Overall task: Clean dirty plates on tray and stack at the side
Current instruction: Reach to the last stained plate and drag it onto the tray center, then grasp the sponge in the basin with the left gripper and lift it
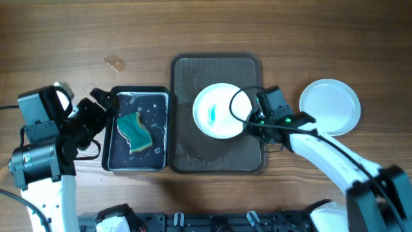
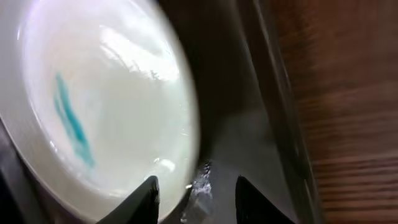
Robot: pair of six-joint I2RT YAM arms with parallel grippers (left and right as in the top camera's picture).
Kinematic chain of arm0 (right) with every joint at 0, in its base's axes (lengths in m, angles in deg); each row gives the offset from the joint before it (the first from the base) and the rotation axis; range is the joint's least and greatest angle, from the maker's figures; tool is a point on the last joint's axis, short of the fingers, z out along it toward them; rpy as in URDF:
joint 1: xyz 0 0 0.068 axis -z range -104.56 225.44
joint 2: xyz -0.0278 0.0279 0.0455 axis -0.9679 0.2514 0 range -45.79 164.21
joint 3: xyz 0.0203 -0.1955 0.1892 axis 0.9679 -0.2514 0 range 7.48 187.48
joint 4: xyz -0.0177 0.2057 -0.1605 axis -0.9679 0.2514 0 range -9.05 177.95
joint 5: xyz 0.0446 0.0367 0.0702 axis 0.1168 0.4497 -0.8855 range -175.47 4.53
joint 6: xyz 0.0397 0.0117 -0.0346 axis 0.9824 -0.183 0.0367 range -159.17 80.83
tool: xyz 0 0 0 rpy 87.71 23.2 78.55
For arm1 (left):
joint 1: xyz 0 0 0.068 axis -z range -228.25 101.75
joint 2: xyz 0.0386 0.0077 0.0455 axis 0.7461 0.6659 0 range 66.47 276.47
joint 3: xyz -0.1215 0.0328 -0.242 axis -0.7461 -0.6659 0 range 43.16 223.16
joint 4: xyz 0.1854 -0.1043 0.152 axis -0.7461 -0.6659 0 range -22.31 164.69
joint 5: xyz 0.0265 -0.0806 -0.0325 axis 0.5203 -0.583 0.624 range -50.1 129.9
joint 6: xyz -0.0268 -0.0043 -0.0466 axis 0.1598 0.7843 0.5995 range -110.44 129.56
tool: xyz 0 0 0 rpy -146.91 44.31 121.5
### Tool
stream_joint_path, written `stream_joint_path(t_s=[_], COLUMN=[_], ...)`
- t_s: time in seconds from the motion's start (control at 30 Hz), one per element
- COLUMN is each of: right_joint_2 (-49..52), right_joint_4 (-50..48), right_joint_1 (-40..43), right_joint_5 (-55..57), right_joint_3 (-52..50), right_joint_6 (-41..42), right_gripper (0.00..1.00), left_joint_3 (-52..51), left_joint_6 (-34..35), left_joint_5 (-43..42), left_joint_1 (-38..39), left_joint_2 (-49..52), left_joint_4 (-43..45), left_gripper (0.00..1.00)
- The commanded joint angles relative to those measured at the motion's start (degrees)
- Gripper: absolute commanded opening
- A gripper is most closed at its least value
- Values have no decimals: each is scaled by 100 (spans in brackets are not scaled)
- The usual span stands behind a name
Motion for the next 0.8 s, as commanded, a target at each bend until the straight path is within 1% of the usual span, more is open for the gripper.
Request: stream_joint_path(t_s=[0.0,0.07,0.13,0.2,0.23,0.27,0.3,0.33,0.37,0.4,0.43,0.5,0.57,0.63,0.7,0.73,0.77], right_joint_2=[-911,-1368,-1794,-1908,-1904,-1878,-1843,-1788,-1759,-1707,-1639,-1580,-1537,-1504,-1473,-1464,-1462], right_joint_4=[374,614,743,800,833,894,957,1049,1086,1130,1158,1158,1143,1119,1097,1091,1091], right_joint_1=[4,4,4,4,4,4,4,4,4,4,4,4,4,4,4,4,4], right_joint_5=[-44,-44,-42,-44,-44,-42,-44,-42,-42,-44,-44,-37,-39,-42,-39,-39,-39], right_joint_3=[584,815,901,901,901,896,896,896,896,896,896,896,896,896,896,896,896], right_joint_6=[-1939,-2455,-2586,-2573,-2566,-2566,-2566,-2568,-2566,-2566,-2522,-2430,-2422,-2417,-2393,-2396,-2396], right_gripper=[40,40,34,34,34,34,36,37,37,37,38,38,38,38,38,39,41], left_joint_3=[90,87,-9,-125,-162,-197,-225,-264,-275,-275,-278,-275,-278,-278,-278,-278,-278], left_joint_6=[-516,-616,-616,-619,-616,-584,-468,-103,98,249,361,361,358,337,330,310,310], left_joint_5=[-262,87,673,750,767,872,1025,1342,1475,1515,1493,1447,1384,1333,1320,1322,1322], left_joint_1=[354,669,1064,1322,1405,1499,1543,1545,1532,1510,1508,1508,1519,1519,1519,1519,1519], left_joint_2=[328,640,1102,1497,1648,1908,2122,2435,2643,2907,3289,3641,4006,4330,4638,4734,4795], left_joint_4=[-240,-498,-656,-581,-566,-570,-570,-570,-568,-544,-461,-354,-249,-144,9,76,146], left_gripper=[100,100,98,87,84,75,70,60,52,45,35,34,46,47,38,31,21])
